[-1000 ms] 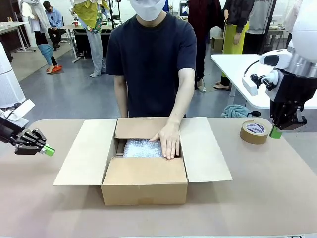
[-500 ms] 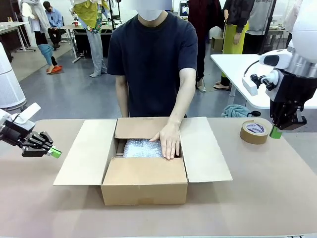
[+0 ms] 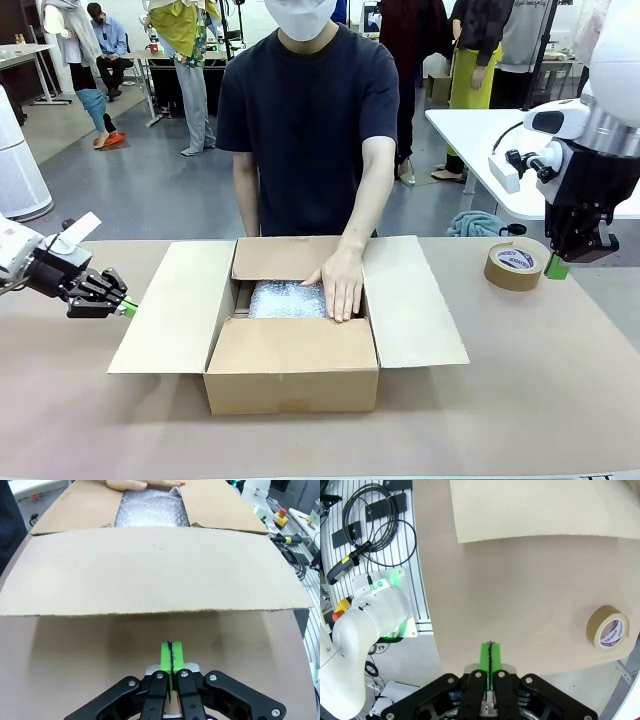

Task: Wrap the clocks to prevent damage.
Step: Push the right (or left) flap of the Package Box to close it.

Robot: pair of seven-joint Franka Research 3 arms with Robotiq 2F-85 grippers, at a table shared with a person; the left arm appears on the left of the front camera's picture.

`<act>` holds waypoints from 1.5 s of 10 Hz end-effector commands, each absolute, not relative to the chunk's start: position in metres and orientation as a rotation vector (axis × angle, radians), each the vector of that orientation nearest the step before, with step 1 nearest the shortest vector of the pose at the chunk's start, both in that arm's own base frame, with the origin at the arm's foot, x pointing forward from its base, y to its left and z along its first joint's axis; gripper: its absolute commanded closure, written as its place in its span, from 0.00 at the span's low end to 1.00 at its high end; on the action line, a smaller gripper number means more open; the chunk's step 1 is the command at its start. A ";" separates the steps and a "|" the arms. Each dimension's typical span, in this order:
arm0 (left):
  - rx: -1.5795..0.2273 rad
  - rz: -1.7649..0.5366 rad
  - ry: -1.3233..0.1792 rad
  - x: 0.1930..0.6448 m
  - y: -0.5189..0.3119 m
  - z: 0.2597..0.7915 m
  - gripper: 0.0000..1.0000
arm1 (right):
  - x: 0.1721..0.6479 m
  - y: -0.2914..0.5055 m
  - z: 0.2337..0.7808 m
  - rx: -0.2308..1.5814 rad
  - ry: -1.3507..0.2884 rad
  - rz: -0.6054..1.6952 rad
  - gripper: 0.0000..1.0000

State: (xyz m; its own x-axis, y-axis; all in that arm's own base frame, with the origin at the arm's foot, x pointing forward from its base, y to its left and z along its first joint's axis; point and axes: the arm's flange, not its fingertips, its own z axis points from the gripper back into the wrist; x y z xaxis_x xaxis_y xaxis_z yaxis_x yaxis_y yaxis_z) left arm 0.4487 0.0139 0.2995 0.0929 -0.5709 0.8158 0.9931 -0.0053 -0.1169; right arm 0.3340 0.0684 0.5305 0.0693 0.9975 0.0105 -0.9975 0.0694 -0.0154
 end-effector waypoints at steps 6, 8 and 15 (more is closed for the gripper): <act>-0.998 -1.404 -0.826 0.457 -0.028 0.311 1.00 | 0.334 0.069 0.530 0.005 -0.025 1.500 0.99; -0.983 -1.407 -0.836 0.458 -0.044 0.318 1.00 | 0.334 0.069 0.530 0.005 -0.025 1.500 0.99; -1.028 -1.488 -0.902 0.458 -0.094 0.357 1.00 | 0.334 0.069 0.530 0.005 -0.025 1.500 0.99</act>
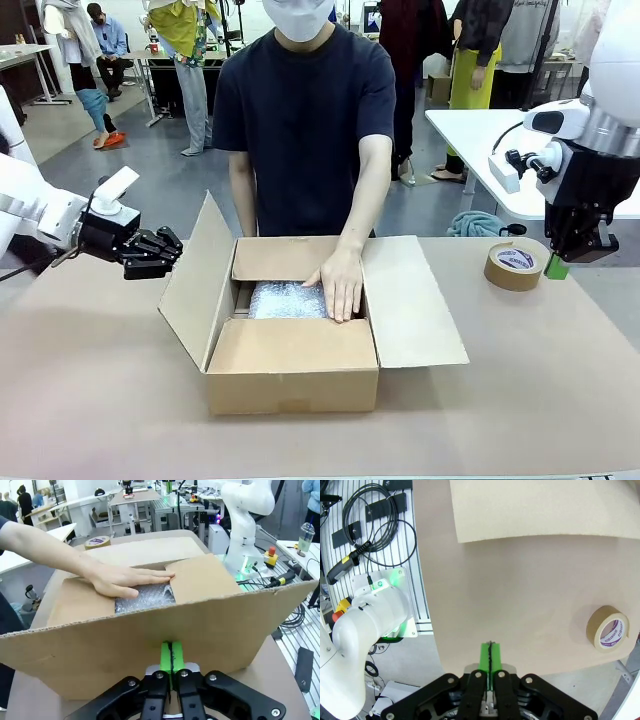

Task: Wrap the clocks to prevent damage.
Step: Push the right (or left) flap of the Package Box to close it.

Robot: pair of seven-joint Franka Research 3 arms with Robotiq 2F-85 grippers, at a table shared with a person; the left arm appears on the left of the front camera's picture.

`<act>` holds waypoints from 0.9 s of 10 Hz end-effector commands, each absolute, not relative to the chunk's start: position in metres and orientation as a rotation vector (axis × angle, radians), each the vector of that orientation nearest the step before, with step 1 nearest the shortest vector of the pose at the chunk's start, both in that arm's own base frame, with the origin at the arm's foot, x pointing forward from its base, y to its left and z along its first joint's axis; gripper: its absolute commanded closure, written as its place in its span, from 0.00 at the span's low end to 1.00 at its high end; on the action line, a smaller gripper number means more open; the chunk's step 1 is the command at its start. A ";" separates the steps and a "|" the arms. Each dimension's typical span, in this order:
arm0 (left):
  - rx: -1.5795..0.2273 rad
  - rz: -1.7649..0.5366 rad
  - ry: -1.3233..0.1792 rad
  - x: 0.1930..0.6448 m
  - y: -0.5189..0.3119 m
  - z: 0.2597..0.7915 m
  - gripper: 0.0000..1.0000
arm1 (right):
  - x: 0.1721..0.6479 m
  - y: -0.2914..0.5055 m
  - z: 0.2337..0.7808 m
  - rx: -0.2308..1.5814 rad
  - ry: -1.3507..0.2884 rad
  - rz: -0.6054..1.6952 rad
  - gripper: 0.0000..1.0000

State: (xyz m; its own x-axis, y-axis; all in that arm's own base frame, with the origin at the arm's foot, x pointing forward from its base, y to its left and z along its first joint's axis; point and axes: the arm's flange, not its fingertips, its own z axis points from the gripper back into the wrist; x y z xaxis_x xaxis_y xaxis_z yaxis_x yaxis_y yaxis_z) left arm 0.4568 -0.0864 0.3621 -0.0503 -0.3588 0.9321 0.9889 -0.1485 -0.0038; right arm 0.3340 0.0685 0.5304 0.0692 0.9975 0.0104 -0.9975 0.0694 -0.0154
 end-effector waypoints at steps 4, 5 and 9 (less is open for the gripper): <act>-1.025 -1.515 -0.830 0.465 -0.148 0.327 1.00 | 0.334 0.069 0.530 0.005 -0.025 1.500 0.99; -1.022 -1.516 -0.826 0.470 -0.158 0.326 1.00 | 0.334 0.069 0.530 0.005 -0.025 1.500 0.99; -0.993 -1.498 -0.833 0.481 -0.163 0.316 1.00 | 0.334 0.069 0.530 0.005 -0.025 1.500 0.99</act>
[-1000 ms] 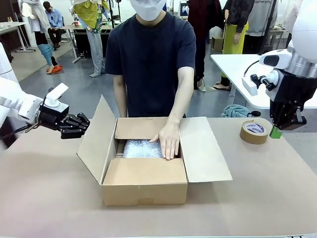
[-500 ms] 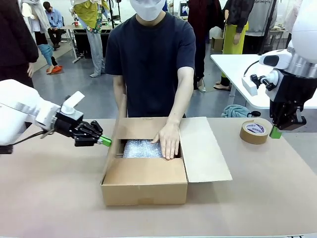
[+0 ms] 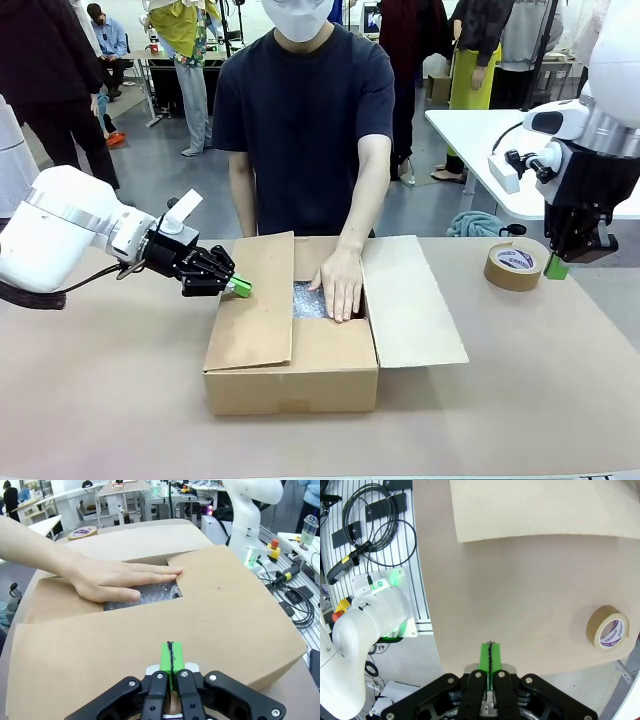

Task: Wrap the clocks to prevent damage.
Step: Push the right (or left) flap of the Package Box to close it.

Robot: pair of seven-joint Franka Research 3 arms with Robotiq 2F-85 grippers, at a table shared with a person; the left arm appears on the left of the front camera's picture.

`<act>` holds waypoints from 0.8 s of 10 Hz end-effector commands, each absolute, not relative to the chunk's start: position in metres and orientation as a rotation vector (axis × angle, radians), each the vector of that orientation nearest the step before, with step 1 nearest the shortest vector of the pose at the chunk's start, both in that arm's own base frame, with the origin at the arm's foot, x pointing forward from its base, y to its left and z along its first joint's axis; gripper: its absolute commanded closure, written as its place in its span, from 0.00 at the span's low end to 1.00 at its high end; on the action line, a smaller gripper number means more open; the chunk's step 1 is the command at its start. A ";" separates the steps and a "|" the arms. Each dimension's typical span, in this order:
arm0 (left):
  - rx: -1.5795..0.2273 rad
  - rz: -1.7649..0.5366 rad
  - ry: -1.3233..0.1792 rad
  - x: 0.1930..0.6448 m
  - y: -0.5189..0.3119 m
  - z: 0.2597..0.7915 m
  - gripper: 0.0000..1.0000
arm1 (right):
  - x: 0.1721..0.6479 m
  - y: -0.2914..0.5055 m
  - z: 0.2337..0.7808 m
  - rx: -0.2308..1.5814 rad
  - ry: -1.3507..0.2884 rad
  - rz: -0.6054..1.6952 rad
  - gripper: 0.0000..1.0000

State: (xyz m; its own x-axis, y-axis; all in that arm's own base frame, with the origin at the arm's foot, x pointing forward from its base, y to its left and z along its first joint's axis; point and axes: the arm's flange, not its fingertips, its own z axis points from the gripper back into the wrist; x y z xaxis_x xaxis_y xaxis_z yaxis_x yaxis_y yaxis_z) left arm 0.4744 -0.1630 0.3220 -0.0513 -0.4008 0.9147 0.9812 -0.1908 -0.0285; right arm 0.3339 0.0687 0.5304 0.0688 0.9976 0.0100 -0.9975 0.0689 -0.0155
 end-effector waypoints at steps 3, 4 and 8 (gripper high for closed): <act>-0.962 -1.450 -0.890 0.486 -0.147 0.314 1.00 | 0.334 0.069 0.530 0.005 -0.025 1.500 0.99; -0.947 -1.442 -0.889 0.485 -0.145 0.309 1.00 | 0.334 0.069 0.530 0.005 -0.025 1.500 0.99; -0.858 -1.454 -0.849 0.475 -0.141 0.293 1.00 | 0.334 0.069 0.530 0.005 -0.025 1.500 0.99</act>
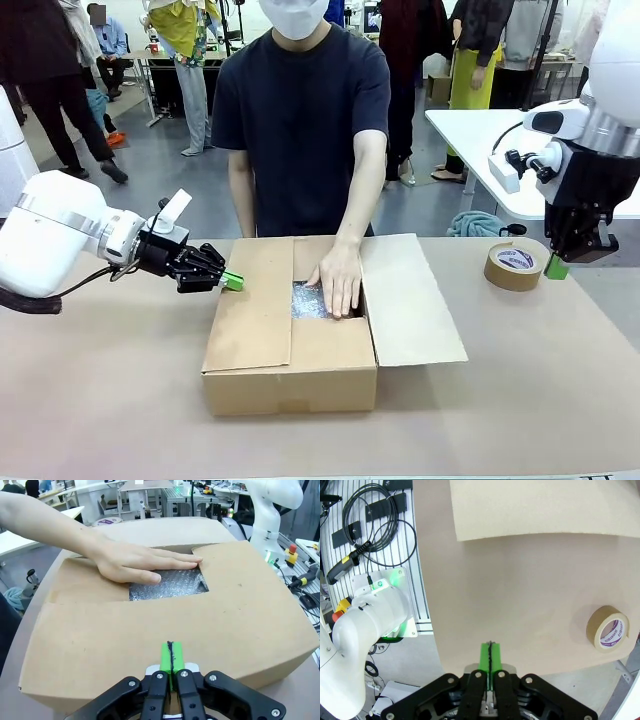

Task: Wrap the clocks to prevent damage.
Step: Push the right (or left) flap of the Package Box to close it, then push the left (or right) flap of the Package Box to close it.

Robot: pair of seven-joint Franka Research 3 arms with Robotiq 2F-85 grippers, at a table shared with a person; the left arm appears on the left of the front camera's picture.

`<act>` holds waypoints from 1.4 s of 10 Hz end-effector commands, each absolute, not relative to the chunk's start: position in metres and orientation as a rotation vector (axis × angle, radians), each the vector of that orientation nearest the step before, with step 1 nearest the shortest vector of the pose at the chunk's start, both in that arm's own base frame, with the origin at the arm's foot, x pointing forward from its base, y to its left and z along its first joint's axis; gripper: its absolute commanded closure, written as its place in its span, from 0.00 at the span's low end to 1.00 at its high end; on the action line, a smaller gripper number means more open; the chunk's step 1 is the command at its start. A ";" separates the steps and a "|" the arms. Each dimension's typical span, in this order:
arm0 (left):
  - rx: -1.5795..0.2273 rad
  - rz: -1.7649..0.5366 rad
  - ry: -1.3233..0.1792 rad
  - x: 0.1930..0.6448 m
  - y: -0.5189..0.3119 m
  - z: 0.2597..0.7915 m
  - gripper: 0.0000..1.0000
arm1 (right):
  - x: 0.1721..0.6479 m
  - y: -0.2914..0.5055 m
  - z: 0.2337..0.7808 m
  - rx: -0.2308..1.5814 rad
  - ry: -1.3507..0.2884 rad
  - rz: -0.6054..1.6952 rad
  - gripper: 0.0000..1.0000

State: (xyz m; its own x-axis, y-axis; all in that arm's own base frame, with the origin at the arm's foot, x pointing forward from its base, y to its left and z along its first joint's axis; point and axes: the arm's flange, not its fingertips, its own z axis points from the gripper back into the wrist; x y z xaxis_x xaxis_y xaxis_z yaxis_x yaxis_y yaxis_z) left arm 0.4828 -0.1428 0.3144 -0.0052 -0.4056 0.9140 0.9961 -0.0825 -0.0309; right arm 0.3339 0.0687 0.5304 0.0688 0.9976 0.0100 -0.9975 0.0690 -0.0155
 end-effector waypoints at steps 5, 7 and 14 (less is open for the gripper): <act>-0.953 -1.432 -0.844 0.482 -0.143 0.315 1.00 | 0.334 0.069 0.530 0.005 -0.025 1.500 0.99; -0.953 -1.432 -0.844 0.482 -0.143 0.315 1.00 | 0.334 0.069 0.530 0.005 -0.025 1.500 0.99; -0.953 -1.432 -0.844 0.482 -0.143 0.315 1.00 | 0.334 0.069 0.530 0.005 -0.025 1.500 0.99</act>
